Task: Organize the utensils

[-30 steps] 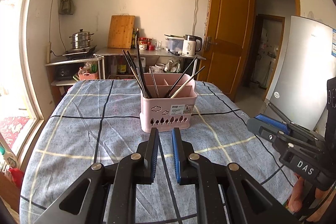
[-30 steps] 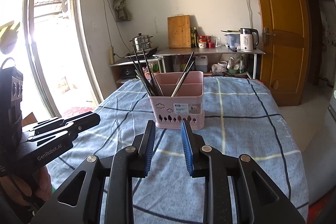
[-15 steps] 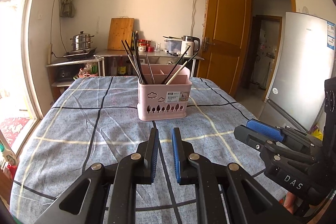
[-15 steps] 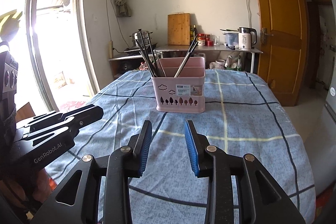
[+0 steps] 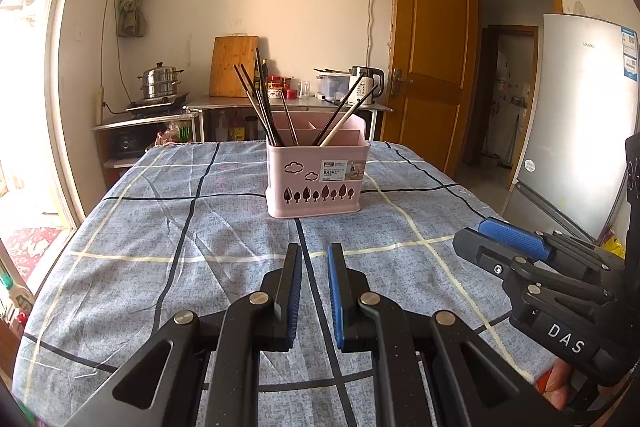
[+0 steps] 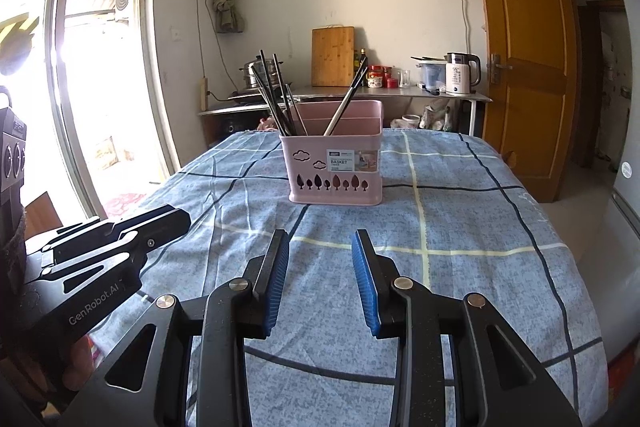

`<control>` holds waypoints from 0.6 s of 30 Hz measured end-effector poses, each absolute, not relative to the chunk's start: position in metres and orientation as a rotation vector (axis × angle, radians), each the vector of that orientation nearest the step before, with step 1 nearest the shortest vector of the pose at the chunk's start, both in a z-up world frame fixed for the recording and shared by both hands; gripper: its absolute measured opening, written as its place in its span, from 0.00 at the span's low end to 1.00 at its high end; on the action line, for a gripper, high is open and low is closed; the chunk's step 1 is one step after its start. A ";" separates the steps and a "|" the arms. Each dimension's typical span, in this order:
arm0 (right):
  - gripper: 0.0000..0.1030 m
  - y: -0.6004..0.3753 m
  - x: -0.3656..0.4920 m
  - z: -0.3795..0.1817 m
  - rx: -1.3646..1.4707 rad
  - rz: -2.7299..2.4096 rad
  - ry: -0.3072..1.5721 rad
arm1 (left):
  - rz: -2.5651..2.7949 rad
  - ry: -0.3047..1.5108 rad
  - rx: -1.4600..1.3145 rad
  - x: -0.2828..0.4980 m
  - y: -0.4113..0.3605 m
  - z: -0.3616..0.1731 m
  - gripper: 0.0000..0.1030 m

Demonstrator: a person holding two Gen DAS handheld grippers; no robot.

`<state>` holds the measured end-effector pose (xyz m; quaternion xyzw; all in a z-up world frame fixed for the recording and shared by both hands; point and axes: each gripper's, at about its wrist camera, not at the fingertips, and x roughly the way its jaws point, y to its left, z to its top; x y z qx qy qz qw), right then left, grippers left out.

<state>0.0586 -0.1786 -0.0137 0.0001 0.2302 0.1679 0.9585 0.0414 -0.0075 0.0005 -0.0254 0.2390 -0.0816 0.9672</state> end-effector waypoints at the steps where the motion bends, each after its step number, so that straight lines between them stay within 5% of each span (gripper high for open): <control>1: 0.33 -0.179 0.058 -0.014 -0.001 0.340 0.465 | -0.165 0.482 -0.051 0.041 -0.008 0.000 0.12; 18: 0.33 -0.179 0.053 -0.011 -0.006 0.334 0.447 | -0.162 0.490 -0.050 0.041 -0.009 -0.004 0.12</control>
